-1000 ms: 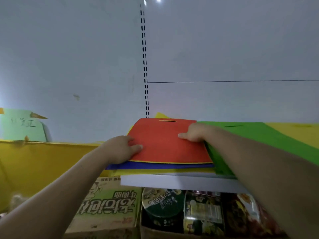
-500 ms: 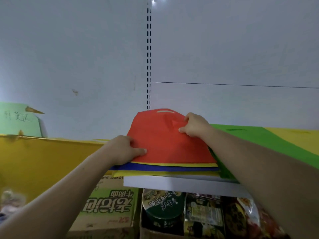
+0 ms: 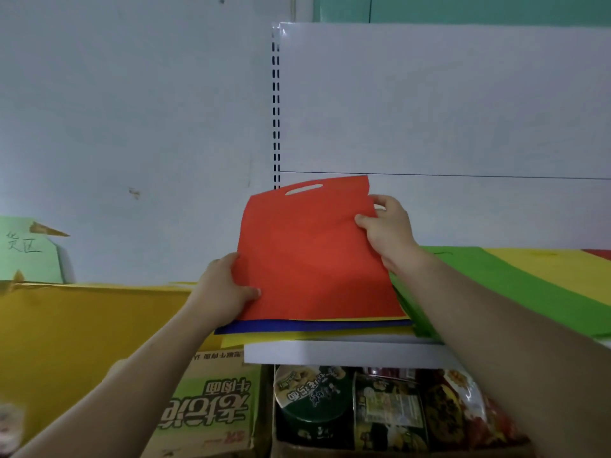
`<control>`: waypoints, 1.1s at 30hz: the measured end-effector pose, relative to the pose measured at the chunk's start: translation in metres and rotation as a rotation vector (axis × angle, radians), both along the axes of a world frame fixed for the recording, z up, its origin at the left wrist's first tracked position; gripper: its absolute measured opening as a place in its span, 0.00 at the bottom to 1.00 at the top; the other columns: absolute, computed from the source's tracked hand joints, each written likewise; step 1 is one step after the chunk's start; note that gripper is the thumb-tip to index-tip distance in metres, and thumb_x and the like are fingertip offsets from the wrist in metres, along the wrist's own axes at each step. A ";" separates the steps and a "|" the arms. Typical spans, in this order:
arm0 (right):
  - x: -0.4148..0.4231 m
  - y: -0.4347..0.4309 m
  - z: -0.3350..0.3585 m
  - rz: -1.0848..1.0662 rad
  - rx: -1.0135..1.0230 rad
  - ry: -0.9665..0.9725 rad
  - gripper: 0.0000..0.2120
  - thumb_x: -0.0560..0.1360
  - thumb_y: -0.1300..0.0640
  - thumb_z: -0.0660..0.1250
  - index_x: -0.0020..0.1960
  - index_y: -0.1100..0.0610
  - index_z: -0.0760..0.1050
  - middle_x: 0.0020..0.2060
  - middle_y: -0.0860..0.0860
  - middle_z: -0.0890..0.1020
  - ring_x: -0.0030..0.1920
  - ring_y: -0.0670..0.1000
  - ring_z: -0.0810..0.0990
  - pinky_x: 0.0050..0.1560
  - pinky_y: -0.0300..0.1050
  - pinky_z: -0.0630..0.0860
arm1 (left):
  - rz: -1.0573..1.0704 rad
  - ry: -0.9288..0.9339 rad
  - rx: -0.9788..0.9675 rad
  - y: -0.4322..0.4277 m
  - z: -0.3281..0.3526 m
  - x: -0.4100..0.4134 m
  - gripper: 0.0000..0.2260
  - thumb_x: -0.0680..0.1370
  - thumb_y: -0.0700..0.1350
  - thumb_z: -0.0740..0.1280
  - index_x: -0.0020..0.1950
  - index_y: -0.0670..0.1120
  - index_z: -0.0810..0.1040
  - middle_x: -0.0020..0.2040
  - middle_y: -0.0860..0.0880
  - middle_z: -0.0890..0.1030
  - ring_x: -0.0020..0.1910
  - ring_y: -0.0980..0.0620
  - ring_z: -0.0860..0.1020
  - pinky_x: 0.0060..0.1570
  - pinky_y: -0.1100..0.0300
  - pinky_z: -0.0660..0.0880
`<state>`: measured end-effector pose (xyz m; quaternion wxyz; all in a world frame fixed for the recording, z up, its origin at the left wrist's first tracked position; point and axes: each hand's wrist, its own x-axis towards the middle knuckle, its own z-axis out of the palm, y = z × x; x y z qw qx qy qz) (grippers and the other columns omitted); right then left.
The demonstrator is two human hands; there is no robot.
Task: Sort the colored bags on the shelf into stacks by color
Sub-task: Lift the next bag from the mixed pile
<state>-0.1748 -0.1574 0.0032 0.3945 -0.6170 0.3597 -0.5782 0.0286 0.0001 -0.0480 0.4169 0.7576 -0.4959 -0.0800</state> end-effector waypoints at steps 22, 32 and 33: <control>-0.088 0.121 -0.009 -0.378 -0.159 -0.110 0.06 0.78 0.60 0.65 0.44 0.51 0.73 0.30 0.45 0.76 0.26 0.37 0.72 0.31 0.35 0.69 | -0.402 0.496 -0.481 0.059 -0.009 -0.039 0.23 0.76 0.29 0.63 0.60 0.55 0.73 0.43 0.55 0.80 0.36 0.62 0.80 0.31 0.69 0.76; -0.196 0.156 -0.020 -0.533 -0.153 -0.133 0.06 0.79 0.60 0.63 0.44 0.52 0.72 0.21 0.38 0.74 0.23 0.36 0.70 0.27 0.29 0.66 | -0.535 0.488 -0.473 0.052 -0.010 -0.136 0.22 0.77 0.31 0.62 0.62 0.55 0.73 0.44 0.54 0.79 0.36 0.62 0.80 0.28 0.68 0.74; -0.214 0.160 -0.020 -0.540 -0.149 -0.141 0.07 0.79 0.61 0.63 0.43 0.52 0.71 0.20 0.37 0.73 0.23 0.36 0.70 0.27 0.28 0.66 | -0.556 0.492 -0.471 0.051 -0.009 -0.153 0.22 0.77 0.31 0.62 0.61 0.57 0.73 0.44 0.54 0.79 0.36 0.61 0.80 0.29 0.66 0.75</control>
